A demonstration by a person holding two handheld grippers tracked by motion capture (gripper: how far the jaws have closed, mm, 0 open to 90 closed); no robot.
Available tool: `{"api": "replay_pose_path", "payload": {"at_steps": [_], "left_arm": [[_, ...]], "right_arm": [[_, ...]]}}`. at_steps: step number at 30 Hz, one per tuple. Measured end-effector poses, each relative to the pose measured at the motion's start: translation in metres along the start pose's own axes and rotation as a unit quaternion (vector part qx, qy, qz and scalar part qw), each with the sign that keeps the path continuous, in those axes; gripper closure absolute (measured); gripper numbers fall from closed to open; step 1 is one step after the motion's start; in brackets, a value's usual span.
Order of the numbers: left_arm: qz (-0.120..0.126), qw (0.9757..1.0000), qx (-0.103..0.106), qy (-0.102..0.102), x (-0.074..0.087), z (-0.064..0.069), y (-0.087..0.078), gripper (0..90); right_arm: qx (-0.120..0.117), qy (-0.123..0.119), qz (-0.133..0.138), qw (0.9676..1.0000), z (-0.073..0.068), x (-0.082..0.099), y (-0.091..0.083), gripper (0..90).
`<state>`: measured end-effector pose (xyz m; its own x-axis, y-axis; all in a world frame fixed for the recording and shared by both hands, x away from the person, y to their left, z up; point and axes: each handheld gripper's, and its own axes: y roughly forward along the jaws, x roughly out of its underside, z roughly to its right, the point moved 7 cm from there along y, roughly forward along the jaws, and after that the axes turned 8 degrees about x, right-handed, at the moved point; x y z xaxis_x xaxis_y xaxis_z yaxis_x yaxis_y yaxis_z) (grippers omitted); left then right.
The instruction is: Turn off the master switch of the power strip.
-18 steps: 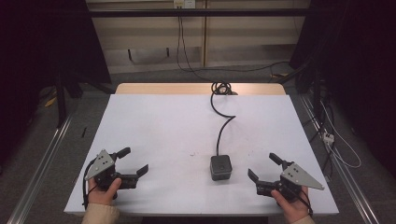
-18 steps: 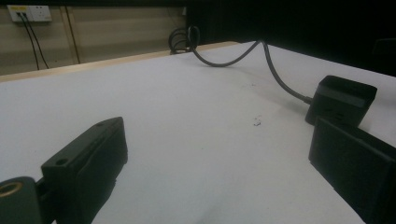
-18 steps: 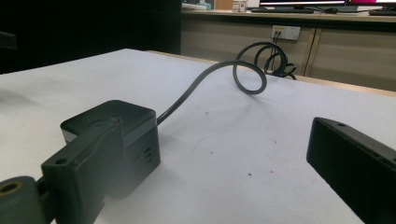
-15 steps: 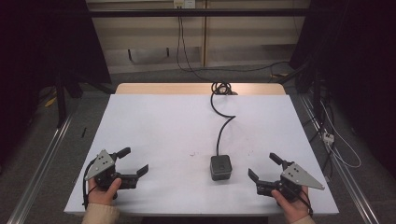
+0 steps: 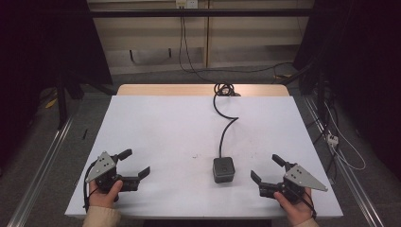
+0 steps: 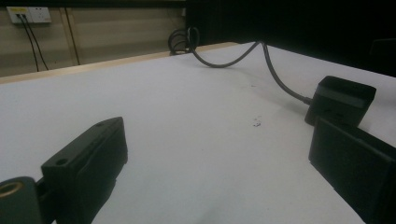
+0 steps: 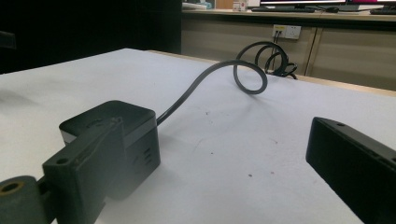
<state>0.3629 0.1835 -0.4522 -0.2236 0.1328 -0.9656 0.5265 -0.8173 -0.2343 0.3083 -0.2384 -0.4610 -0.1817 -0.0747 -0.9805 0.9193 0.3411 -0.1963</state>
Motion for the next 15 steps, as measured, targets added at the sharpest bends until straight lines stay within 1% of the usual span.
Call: {"api": "replay_pose_path", "payload": {"at_steps": [5,9,10,15], "left_arm": [[0.001,1.0,-0.002,-0.002,-0.0001,0.0001,-0.0001,4.2],[0.0,1.0,-0.001,0.001,-0.0006,-0.0002,-0.0002,4.2],[0.002,1.0,-0.002,-0.002,-0.0006,0.0002,0.0003,4.2],[-0.002,1.0,0.0,0.002,-0.0002,0.0003,0.0011,4.2]], "right_arm": [[-0.002,0.0,0.0,1.0,0.0,-0.001,0.0006,5.1],[-0.005,0.0,-0.004,1.0,-0.0004,-0.0005,0.0018,5.5],[-0.004,0.001,-0.005,1.0,-0.0006,-0.0006,0.0021,5.5],[-0.008,0.0,-0.005,1.0,-0.0014,-0.0023,0.0038,6.1]]}}
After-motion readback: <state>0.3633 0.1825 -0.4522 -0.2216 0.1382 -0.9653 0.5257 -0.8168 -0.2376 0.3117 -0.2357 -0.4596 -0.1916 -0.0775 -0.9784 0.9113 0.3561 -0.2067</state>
